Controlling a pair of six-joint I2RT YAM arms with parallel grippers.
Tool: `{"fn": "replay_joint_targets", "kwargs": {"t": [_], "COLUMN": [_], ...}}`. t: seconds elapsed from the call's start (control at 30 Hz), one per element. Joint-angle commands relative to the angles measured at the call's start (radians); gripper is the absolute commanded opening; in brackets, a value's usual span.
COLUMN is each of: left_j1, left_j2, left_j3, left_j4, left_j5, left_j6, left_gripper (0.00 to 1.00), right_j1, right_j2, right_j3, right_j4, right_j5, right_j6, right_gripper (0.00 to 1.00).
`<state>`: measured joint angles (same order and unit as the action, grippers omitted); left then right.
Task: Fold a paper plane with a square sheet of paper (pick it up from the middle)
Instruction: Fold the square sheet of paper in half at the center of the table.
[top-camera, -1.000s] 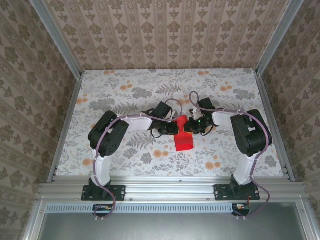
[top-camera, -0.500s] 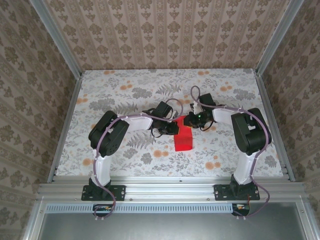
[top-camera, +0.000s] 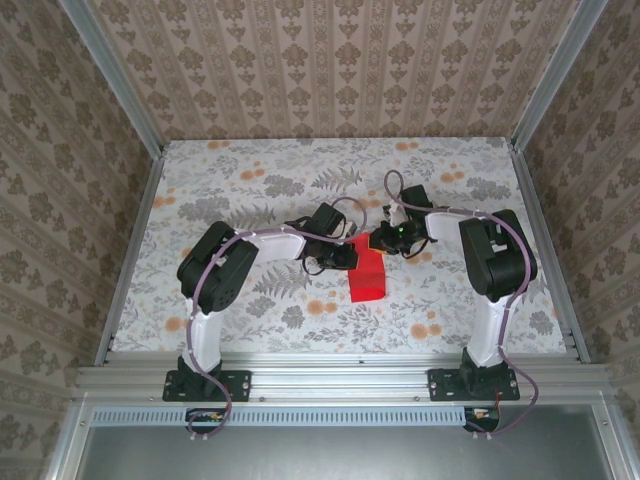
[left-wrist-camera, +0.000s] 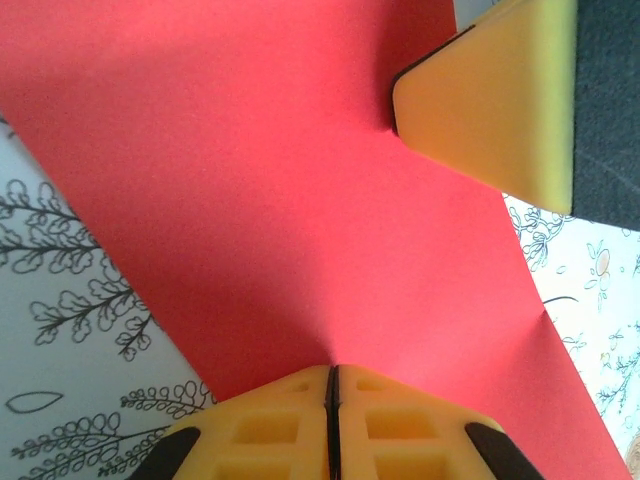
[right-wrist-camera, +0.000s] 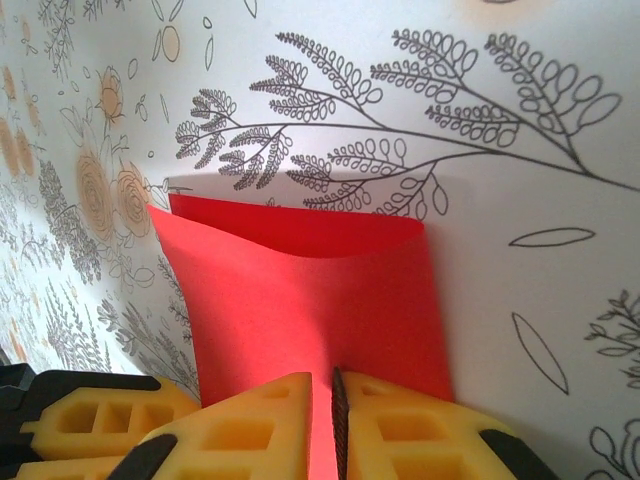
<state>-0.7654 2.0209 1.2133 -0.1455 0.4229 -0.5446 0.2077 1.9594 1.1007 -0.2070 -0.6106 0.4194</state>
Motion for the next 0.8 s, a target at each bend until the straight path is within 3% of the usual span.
{"fn": "replay_joint_targets", "kwargs": {"t": [0.0, 0.4, 0.77], "left_j1": [-0.002, 0.000, 0.001], "left_j2": [0.091, 0.102, 0.092], "left_j3": [-0.067, -0.061, -0.073], "left_j4": [-0.180, -0.183, -0.189], "left_j5": [-0.134, -0.130, -0.133], "left_j6": [0.039, 0.041, 0.049], "left_gripper": [0.10, 0.09, 0.09], "right_j1": [-0.040, -0.011, -0.020], "right_j2": [0.036, -0.017, 0.083], "right_j3": [0.017, 0.021, 0.062], "right_j4": [0.039, 0.129, 0.115], "right_j5": [0.085, -0.013, 0.040], "right_j6": [-0.010, 0.050, 0.036], "right_gripper": [0.18, 0.18, 0.18]}}
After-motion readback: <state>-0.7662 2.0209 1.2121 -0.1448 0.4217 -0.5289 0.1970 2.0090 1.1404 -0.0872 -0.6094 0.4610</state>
